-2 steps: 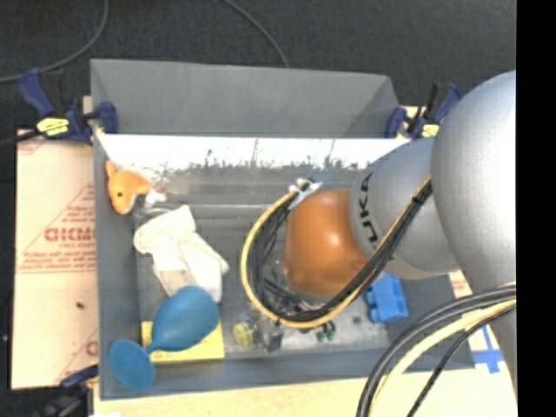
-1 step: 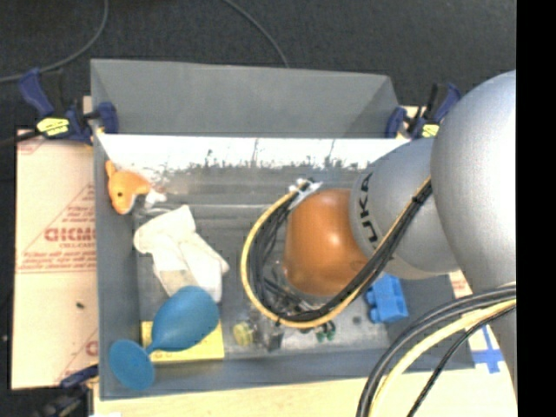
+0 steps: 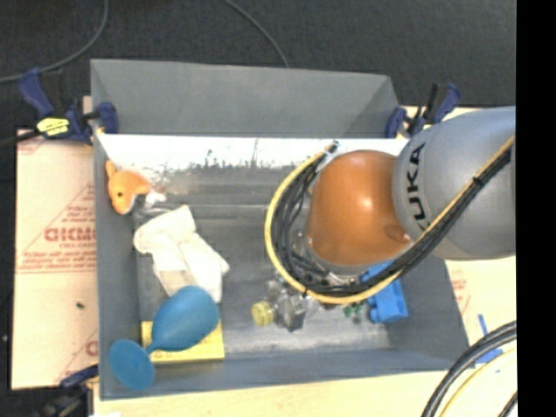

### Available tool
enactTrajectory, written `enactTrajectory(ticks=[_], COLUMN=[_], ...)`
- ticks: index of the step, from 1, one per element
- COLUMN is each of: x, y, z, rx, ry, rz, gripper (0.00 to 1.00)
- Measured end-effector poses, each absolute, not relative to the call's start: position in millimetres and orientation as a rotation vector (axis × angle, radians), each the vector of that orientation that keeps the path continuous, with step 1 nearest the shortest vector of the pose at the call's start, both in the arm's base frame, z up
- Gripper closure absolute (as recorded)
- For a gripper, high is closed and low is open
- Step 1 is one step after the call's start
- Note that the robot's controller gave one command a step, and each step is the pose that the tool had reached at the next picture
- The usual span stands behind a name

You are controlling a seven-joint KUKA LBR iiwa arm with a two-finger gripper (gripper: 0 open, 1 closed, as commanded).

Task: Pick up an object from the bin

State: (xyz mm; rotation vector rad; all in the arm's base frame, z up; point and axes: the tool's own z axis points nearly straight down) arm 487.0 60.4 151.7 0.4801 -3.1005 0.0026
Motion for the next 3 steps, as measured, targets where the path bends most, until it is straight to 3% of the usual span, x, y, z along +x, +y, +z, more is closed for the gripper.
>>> enactTrajectory(ticks=[1,2,3], x=[506.0,501.1,513.4], y=[59.3,53.0,38.0], z=[93.9,141.4,213.4], rx=[0.366,0.395,0.398], ry=[-3.128,-3.111,-3.134], rz=[0.000,0.003,0.003], gripper=[1.00,1.00,1.00])
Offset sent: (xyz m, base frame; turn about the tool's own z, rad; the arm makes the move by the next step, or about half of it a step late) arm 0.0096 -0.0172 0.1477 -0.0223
